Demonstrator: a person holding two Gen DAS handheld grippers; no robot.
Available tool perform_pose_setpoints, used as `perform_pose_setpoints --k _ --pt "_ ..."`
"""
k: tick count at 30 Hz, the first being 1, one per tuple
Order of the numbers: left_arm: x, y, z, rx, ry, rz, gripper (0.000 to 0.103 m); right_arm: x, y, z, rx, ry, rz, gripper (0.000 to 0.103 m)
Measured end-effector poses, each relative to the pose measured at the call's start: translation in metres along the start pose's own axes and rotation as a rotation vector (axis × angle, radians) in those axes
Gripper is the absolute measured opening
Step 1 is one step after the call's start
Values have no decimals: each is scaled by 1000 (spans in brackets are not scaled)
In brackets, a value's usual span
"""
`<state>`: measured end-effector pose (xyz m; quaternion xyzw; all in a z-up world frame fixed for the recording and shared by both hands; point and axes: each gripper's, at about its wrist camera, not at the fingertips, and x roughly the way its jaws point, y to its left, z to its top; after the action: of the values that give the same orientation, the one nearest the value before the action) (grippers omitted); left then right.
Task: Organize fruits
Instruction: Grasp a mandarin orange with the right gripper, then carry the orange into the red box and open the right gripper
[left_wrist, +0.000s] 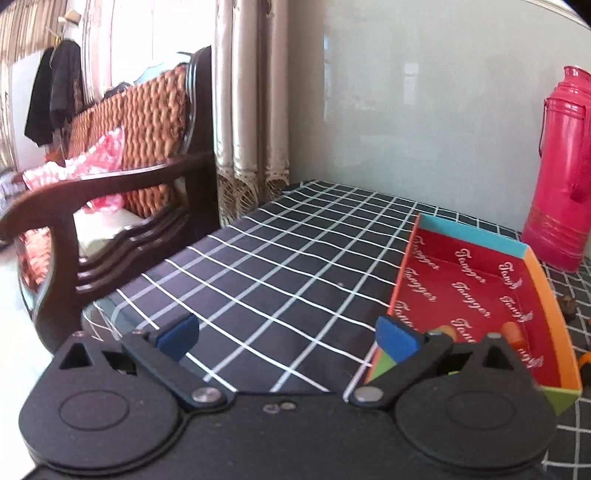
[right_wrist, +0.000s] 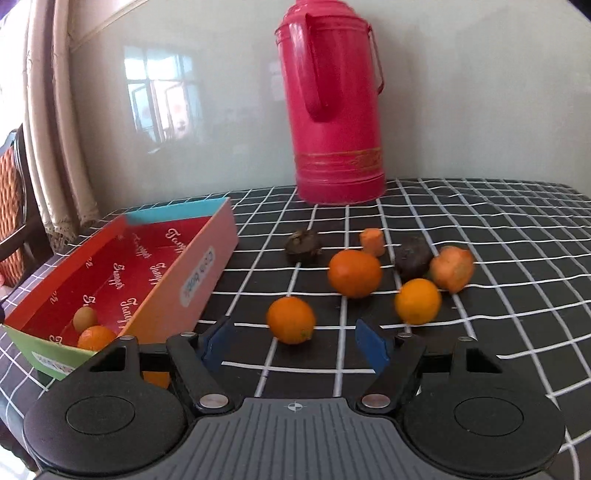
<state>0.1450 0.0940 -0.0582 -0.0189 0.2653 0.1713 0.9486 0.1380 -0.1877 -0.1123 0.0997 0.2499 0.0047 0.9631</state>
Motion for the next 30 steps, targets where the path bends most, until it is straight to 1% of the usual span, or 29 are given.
perform_pose_setpoints --k 2,4,6,9,11,12,15,22,25,27,30 --pt "-1 6 -1 -3 -10 -5 96 6 3 2 -8 2 -10 71" --pt "-1 11 -1 -7 -8 2 96 12 3 3 3 24 -11 55" --pt "2 18 -2 -12 1 15 96 20 1 3 22 56 -16 49" --pt "5 28 -1 -36 13 33 97 24 4 3 16 54 -28 47" --pt "7 35 -1 -48 21 44 97 26 8 2 -3 48 -47 39" --pt "8 37 -2 -51 25 50 97 27 10 2 -16 46 -60 33" --pt "9 44 -3 -57 37 61 96 29 14 1 -32 41 -70 33" --pt "6 51 -6 -62 32 80 97 27 17 0 -31 32 -33 33" --pt "6 53 -6 -61 34 86 96 20 22 1 -35 -1 5 33" --pt "5 55 -6 -61 32 92 97 13 26 3 -43 -41 24 33" --pt "6 59 -7 -63 33 101 97 1 31 5 -47 -101 89 33"
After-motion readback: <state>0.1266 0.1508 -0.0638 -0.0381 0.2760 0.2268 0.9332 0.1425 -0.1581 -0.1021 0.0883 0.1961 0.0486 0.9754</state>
